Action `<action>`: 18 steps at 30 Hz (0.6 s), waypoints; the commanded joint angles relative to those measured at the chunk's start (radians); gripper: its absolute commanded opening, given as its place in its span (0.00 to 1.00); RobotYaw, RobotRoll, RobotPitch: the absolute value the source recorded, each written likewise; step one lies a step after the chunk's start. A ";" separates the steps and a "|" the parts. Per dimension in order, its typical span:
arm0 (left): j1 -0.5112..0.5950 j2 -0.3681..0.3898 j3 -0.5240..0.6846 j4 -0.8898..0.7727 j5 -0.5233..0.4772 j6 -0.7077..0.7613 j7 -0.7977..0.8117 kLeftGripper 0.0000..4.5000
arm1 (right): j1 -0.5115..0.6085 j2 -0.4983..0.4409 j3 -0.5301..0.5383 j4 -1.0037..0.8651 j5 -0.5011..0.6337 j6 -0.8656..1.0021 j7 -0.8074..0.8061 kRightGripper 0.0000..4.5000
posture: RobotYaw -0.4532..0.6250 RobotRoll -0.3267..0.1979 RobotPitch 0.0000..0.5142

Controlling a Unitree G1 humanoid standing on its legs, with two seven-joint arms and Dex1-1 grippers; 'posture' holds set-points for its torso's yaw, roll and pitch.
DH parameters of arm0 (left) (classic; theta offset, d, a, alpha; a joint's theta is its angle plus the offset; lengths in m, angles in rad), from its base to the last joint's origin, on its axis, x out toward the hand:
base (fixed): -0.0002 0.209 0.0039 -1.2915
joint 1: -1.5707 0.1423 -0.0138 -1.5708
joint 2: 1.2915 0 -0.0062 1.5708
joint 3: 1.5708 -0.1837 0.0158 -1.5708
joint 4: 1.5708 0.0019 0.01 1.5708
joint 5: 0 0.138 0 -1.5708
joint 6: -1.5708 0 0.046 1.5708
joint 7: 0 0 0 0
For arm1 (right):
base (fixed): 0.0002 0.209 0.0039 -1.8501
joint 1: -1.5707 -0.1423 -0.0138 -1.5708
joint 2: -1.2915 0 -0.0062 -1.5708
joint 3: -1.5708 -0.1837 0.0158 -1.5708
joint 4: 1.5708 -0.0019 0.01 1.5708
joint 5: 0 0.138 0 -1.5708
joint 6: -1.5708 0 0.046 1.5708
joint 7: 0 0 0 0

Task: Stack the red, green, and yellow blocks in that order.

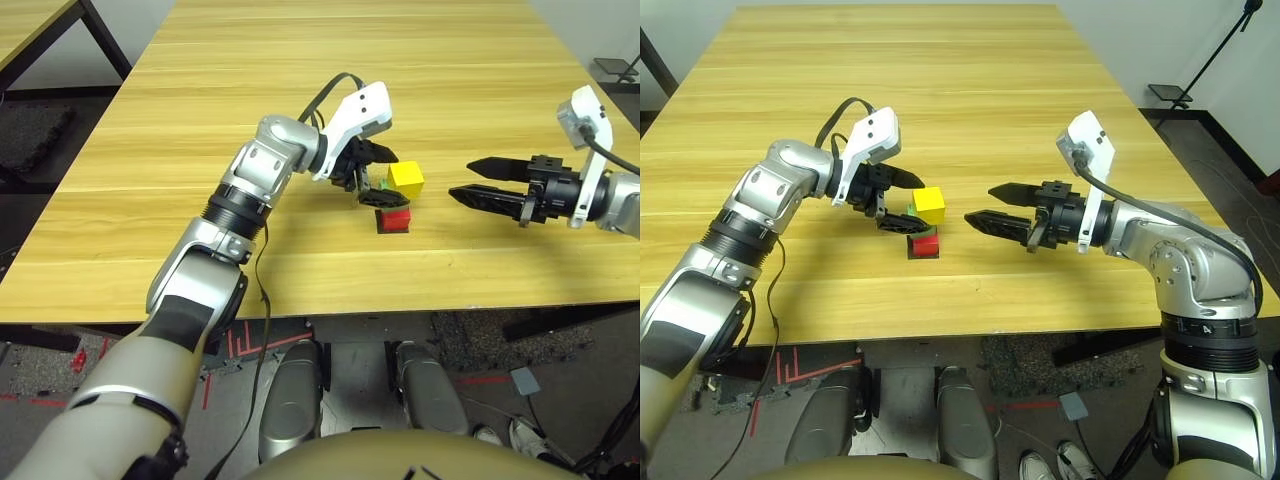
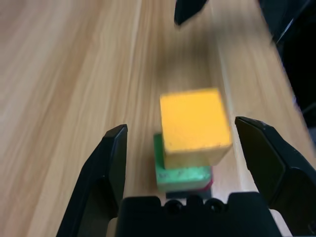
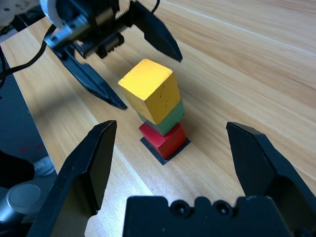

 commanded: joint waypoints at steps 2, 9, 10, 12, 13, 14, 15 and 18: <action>-0.006 -0.020 0.210 -0.213 -0.180 0.264 0.141 0.99 | -0.063 0.026 -0.058 0.024 0.055 0.014 -0.031 1.00 | 0.52 0.35 0.20; 0.186 -0.083 0.539 -0.424 -0.170 0.176 0.613 0.99 | -0.167 0.228 -0.253 0.370 -0.080 -0.336 -0.357 1.00 | 0.55 0.32 0.17; 0.253 -0.078 0.552 -0.441 -0.131 0.089 0.654 0.99 | -0.173 0.242 -0.266 0.451 -0.120 -0.442 -0.379 1.00 | 0.55 0.31 0.17; 0.369 -0.085 0.570 -0.470 -0.070 -0.043 0.748 0.99 | -0.182 0.251 -0.280 0.601 -0.183 -0.640 -0.386 1.00 | 0.57 0.32 0.17; 0.406 -0.097 0.577 -0.477 -0.055 -0.087 0.791 0.99 | -0.188 0.250 -0.285 0.661 -0.205 -0.713 -0.388 1.00 | 0.57 0.32 0.17; 0.436 -0.109 0.586 -0.483 -0.047 -0.124 0.828 0.99 | -0.193 0.248 -0.287 0.710 -0.218 -0.768 -0.383 1.00 | 0.57 0.32 0.17; 0.467 -0.119 0.584 -0.486 -0.031 -0.163 0.860 0.99 | -0.206 0.240 -0.289 0.780 -0.231 -0.825 -0.369 1.00 | 0.58 0.33 0.17; 0.607 -0.138 0.586 -0.490 0.045 -0.306 0.951 0.99 | -0.229 0.221 -0.307 0.980 -0.268 -1.004 -0.368 1.00 | 0.57 0.33 0.17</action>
